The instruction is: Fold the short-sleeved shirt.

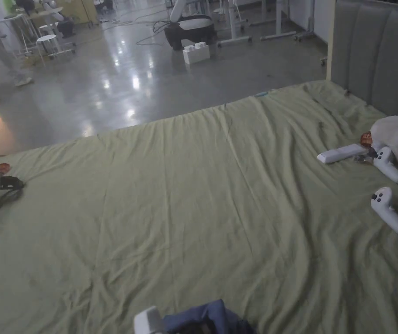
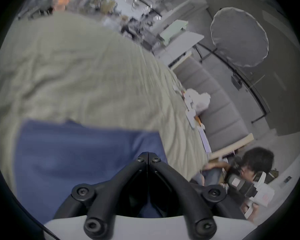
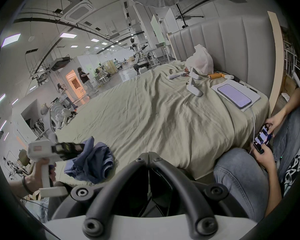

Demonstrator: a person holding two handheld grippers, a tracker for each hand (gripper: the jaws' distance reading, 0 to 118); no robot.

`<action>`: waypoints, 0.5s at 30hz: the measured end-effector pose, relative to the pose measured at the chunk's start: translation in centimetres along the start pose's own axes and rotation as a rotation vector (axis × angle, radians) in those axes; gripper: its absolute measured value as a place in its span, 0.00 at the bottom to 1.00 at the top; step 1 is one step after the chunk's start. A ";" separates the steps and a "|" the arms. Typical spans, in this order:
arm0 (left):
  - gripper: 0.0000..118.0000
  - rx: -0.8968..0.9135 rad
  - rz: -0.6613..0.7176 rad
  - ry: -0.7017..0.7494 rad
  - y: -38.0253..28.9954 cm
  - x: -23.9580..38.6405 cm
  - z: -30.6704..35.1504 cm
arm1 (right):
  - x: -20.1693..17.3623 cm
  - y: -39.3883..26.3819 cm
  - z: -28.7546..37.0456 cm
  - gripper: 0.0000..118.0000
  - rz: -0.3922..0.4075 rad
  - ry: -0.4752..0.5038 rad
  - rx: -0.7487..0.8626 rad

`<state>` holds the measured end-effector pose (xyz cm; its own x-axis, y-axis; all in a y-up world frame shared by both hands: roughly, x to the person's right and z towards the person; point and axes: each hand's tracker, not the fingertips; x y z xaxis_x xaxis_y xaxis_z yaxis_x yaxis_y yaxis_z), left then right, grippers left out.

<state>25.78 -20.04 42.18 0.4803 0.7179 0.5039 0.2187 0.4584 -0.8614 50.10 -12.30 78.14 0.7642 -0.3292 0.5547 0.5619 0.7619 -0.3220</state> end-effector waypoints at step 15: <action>0.32 0.020 -0.187 0.034 2.5 1.8 5.3 | -10.0 -0.3 -7.0 0.00 0.257 0.280 -0.169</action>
<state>22.67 -14.79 41.30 0.4618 0.6010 0.6523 0.2899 0.5928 -0.7514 44.53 -13.16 67.37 0.9297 -0.2973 0.2175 0.3683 0.7441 -0.5573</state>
